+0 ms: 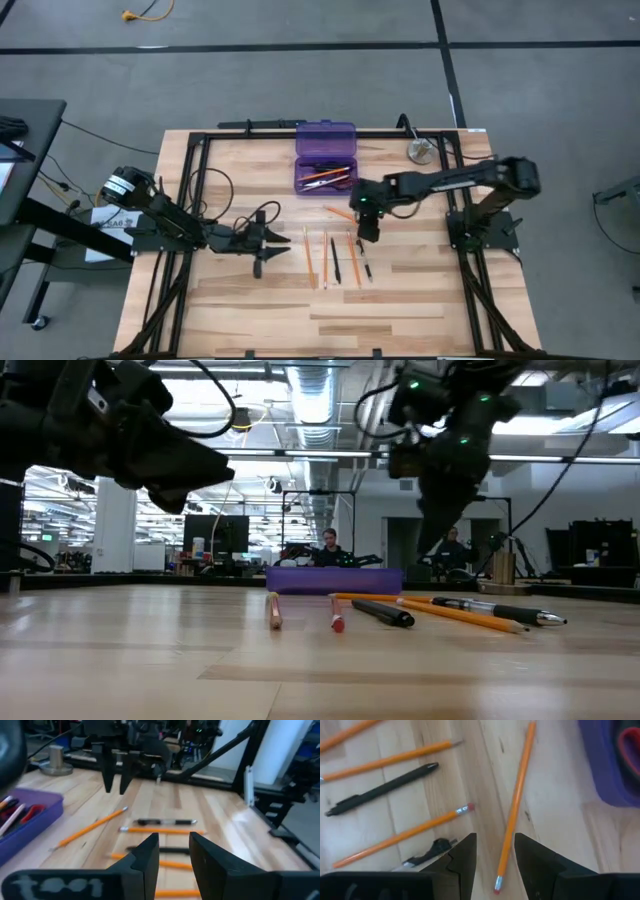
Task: Pick & place school supplies into a supply box
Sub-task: Put the orange pencil into the violet supply box
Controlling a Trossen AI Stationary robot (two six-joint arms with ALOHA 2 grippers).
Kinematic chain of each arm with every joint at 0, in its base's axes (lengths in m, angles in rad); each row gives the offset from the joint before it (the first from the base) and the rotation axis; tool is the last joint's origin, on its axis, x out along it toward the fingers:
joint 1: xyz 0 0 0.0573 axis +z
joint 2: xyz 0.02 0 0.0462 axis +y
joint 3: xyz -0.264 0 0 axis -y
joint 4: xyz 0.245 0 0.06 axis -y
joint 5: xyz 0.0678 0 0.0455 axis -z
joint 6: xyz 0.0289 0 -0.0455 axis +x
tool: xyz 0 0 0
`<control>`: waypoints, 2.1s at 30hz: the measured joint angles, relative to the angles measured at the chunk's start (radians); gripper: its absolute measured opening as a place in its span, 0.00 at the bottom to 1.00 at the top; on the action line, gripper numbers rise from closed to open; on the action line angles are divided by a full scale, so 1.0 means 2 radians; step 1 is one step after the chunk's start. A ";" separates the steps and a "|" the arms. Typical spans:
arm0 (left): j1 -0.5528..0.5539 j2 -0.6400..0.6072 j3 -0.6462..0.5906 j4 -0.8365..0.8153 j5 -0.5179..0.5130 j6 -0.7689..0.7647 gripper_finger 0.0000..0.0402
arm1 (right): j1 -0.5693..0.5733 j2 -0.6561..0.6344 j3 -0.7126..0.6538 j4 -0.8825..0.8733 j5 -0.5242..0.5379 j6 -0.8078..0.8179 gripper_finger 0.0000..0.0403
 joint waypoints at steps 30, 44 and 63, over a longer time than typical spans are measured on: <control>-0.002 0.001 0.019 -0.007 -0.006 0.010 0.24 | -0.028 0.135 0.113 -0.073 0.001 -0.026 0.31; -0.002 0.001 0.019 -0.007 -0.006 0.010 0.24 | -0.031 0.151 0.113 -0.060 0.001 -0.037 0.31; -0.002 0.001 0.019 -0.007 -0.006 0.010 0.24 | -0.031 0.151 0.113 -0.049 0.000 -0.042 0.31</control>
